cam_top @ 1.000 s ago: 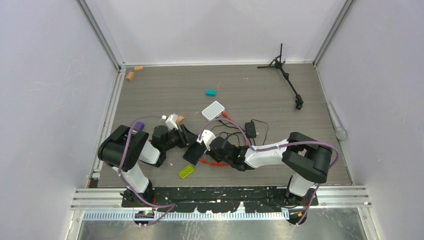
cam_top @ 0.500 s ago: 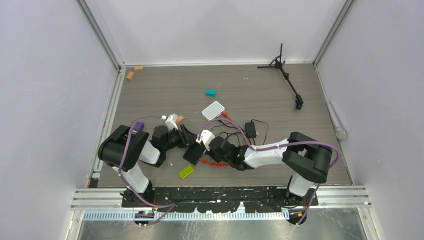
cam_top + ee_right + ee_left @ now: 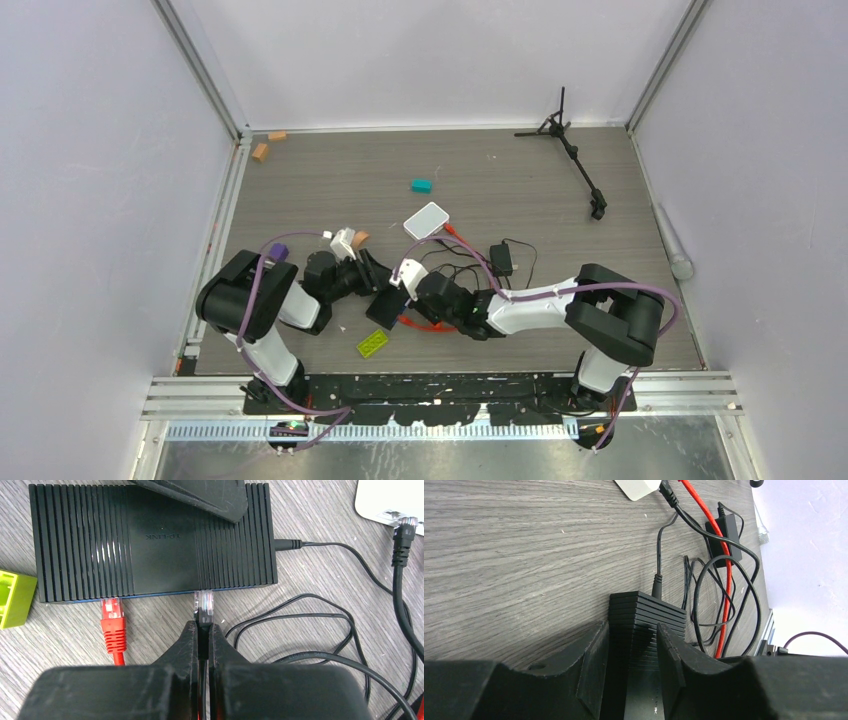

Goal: Insert the plug into the switch port
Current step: Insert the connector into the switch port.

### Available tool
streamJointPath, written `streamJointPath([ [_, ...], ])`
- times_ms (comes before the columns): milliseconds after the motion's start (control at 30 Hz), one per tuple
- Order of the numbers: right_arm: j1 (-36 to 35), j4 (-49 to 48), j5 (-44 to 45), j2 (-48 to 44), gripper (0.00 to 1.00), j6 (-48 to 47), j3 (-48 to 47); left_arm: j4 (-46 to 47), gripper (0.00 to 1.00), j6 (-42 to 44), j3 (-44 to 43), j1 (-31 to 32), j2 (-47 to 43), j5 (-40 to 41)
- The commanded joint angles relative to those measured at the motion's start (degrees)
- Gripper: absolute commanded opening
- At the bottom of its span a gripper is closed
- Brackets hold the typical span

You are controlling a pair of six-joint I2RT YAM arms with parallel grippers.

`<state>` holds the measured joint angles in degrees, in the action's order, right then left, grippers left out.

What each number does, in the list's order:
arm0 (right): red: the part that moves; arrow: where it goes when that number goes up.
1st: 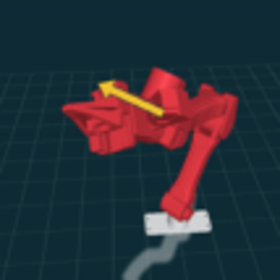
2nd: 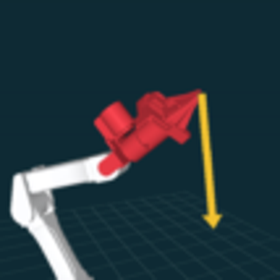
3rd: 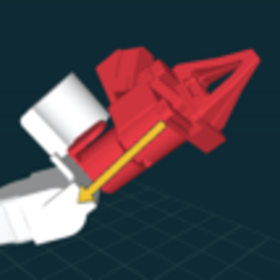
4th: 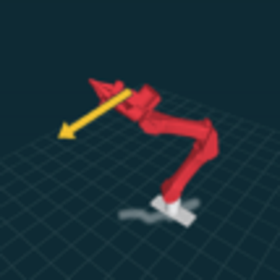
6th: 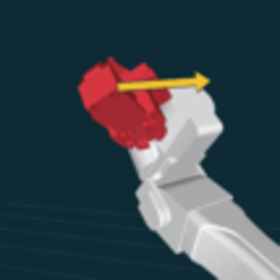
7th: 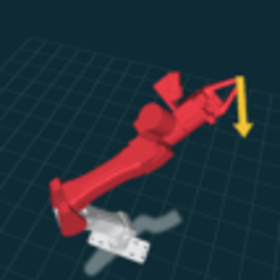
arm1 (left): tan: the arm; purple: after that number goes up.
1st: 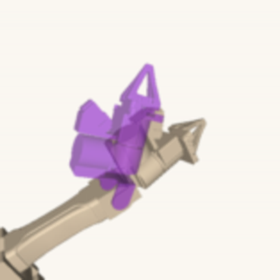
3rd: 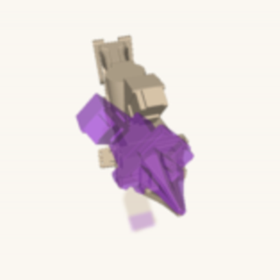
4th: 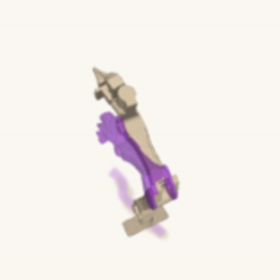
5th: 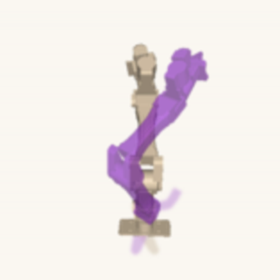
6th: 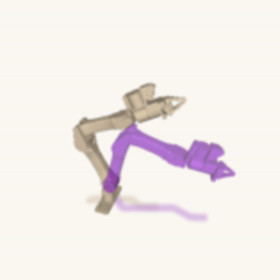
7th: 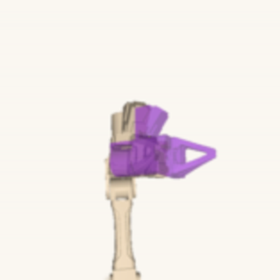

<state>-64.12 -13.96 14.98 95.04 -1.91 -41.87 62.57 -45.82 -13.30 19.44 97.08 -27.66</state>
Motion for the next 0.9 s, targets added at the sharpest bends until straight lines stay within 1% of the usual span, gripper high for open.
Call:
streamJointPath([
  [0,-0.1,-4.6,1.3,-2.2,0.01,-1.5,-4.6,-0.5,0.41,1.4,1.1,0.7,1.3,-1.1],
  [233,-0.1,-2.3,0.5,-2.1,0.01,-1.7,-6.3,-0.8,0.40,1.8,1.3,0.7,0.7,-0.9],
  [333,-0.1,-1.1,1.4,-1.0,0.00,-1.8,-7.1,-0.8,0.39,1.9,1.3,0.8,0.8,-0.9],
  [533,-0.1,-2.9,1.3,0.5,0.00,-3.3,-6.4,-0.8,0.36,2.1,1.2,1.1,0.8,-1.1],
  [733,-0.2,-2.6,-0.6,0.0,0.00,-3.9,-7.5,-1.0,0.35,2.4,1.0,1.3,0.7,-1.2],
  [867,-0.3,-4.0,-0.2,-0.3,0.01,-4.5,-7.1,-1.2,0.35,2.5,1.0,1.4,0.5,-1.3],
])
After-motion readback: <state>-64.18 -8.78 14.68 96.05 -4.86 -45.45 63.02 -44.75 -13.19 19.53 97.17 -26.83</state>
